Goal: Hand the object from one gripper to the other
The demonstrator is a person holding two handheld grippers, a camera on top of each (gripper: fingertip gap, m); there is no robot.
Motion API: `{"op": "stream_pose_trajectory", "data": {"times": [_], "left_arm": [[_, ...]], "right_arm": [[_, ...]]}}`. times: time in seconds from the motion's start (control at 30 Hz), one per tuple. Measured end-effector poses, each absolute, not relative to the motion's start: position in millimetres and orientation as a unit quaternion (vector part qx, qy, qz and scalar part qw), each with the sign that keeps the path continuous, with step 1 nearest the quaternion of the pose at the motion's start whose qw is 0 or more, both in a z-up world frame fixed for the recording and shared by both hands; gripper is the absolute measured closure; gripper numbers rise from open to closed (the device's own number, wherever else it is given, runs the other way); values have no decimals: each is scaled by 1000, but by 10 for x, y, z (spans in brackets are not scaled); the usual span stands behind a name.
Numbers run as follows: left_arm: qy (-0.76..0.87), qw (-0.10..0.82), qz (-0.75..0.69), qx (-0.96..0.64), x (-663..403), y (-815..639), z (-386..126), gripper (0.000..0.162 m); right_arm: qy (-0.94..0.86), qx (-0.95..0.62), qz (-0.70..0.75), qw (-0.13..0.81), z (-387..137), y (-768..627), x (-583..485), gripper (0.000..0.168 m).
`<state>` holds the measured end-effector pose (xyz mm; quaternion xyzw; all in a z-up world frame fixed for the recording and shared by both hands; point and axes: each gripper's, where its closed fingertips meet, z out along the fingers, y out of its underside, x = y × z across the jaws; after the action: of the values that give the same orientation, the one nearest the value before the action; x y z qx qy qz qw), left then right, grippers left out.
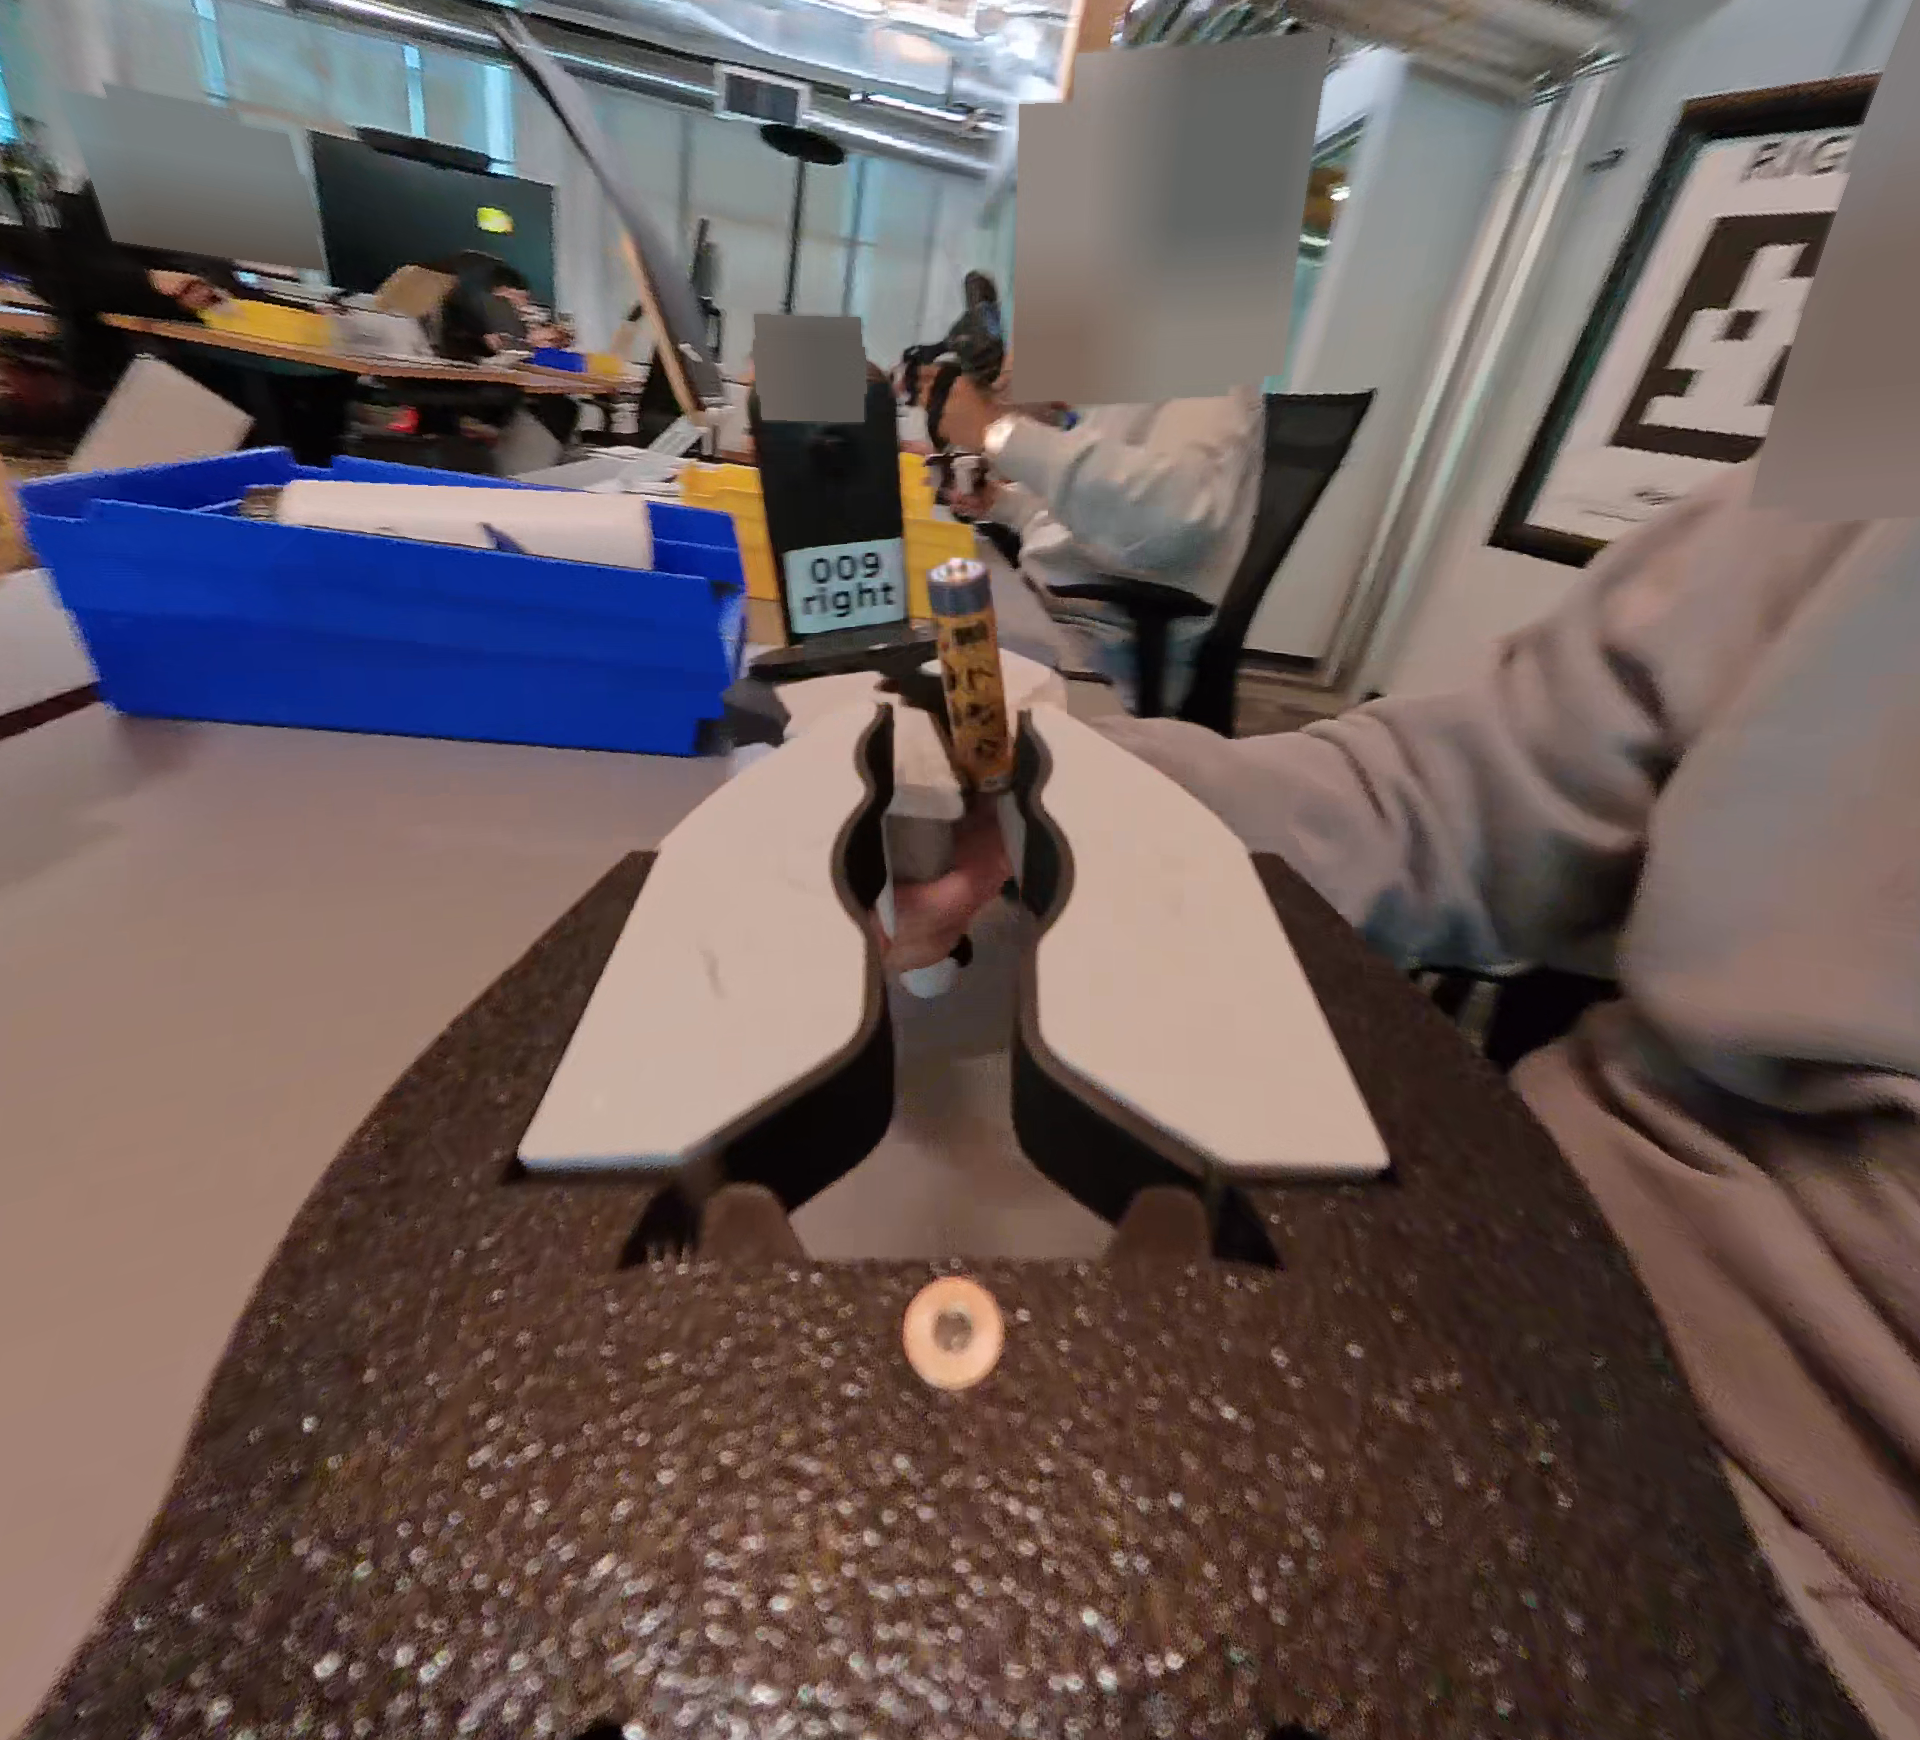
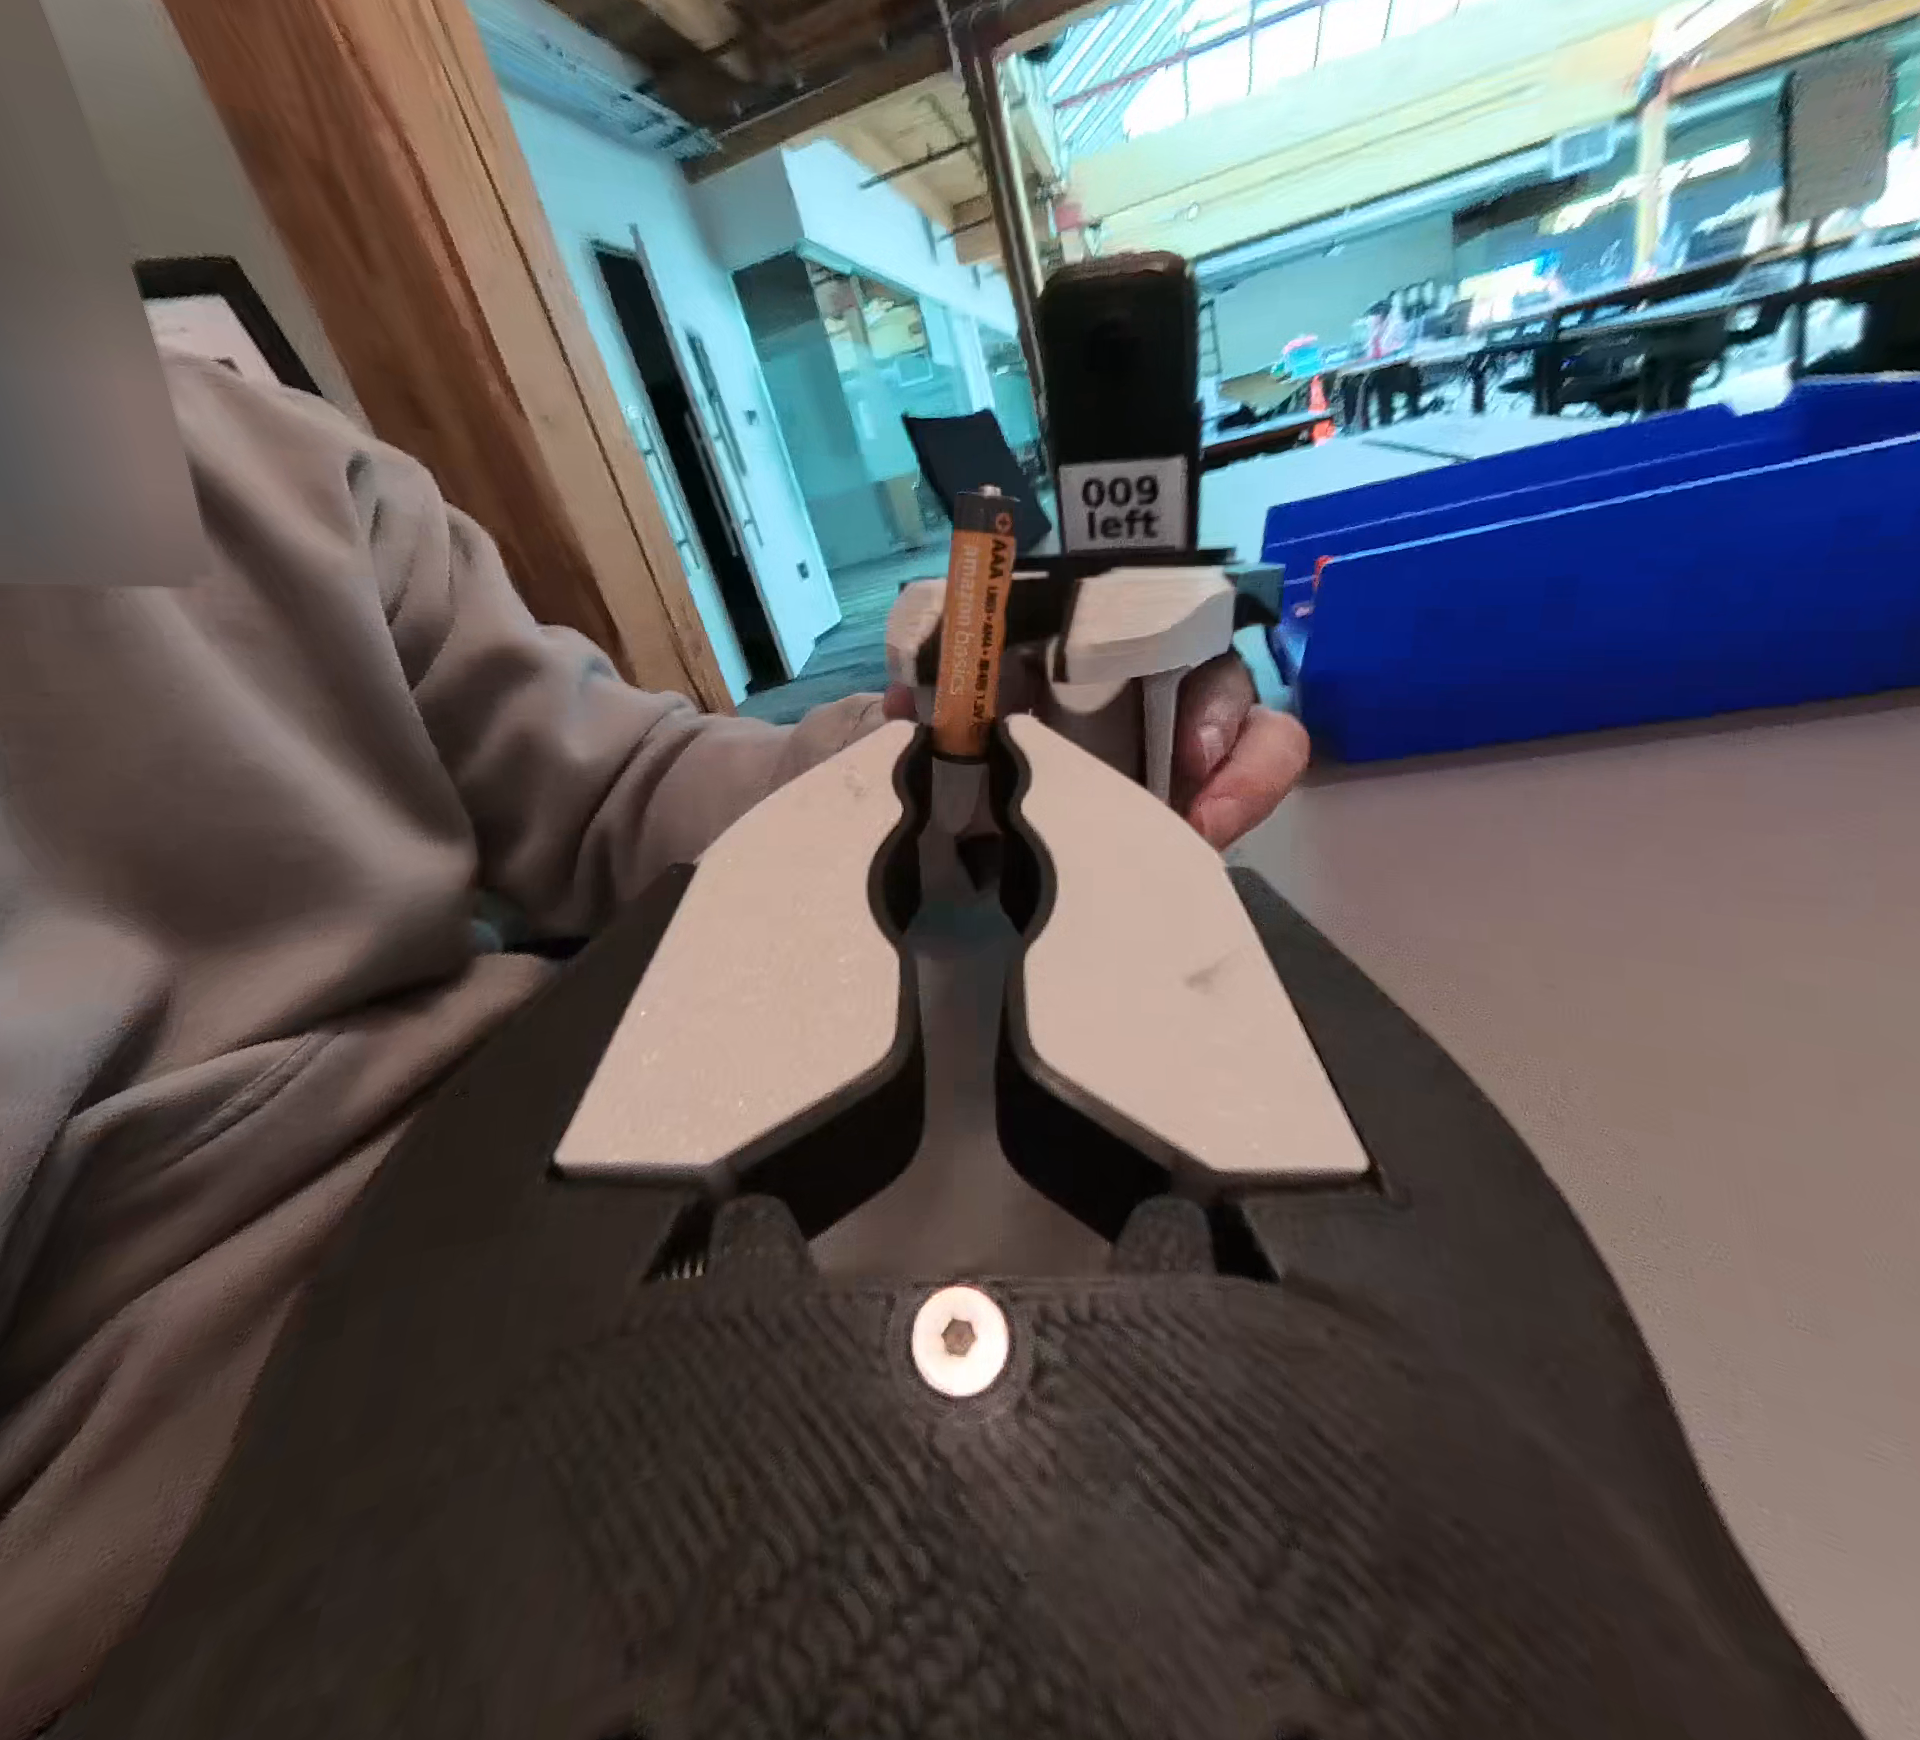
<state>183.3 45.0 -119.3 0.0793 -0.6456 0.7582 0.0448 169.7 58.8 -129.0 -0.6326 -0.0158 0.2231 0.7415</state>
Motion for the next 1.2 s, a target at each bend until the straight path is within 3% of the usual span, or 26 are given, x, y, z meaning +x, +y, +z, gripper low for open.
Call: {"op": "stream_pose_trajectory", "data": {"times": [0.37, 0.43, 0.53, 0.63, 0.7, 0.9, 1.2], "left_arm": [[-622, 93, 777, 11, 1632, 494, -1141, 152], [-623, 56, 779, 50, 1787, 505, -1134, 152], [-634, -30, 759, 141, 2131, 581, -1214, 152], [-629, -76, 746, 205, 2330, 645, -1278, 152], [-624, -85, 741, 232, 2401, 656, -1320, 152], [-626, -118, 726, 258, 2455, 587, -1410, 152], [-615, -128, 730, 268, 2457, 545, -1419, 152]], "right_arm": [[-30, -635, 266, 725, -1302, 628, 1542, 158], [7, -634, 200, 747, -1296, 635, 1739, 158], [16, -664, -21, 748, -1355, 622, 2042, 147], [-14, -674, -261, 691, -1365, 573, 2241, 148], [-39, -687, -344, 639, -1433, 594, 2290, 147], [12, -705, -399, 586, -1578, 655, 2453, 139], [31, -710, -379, 593, -1570, 623, 2466, 157]]}}
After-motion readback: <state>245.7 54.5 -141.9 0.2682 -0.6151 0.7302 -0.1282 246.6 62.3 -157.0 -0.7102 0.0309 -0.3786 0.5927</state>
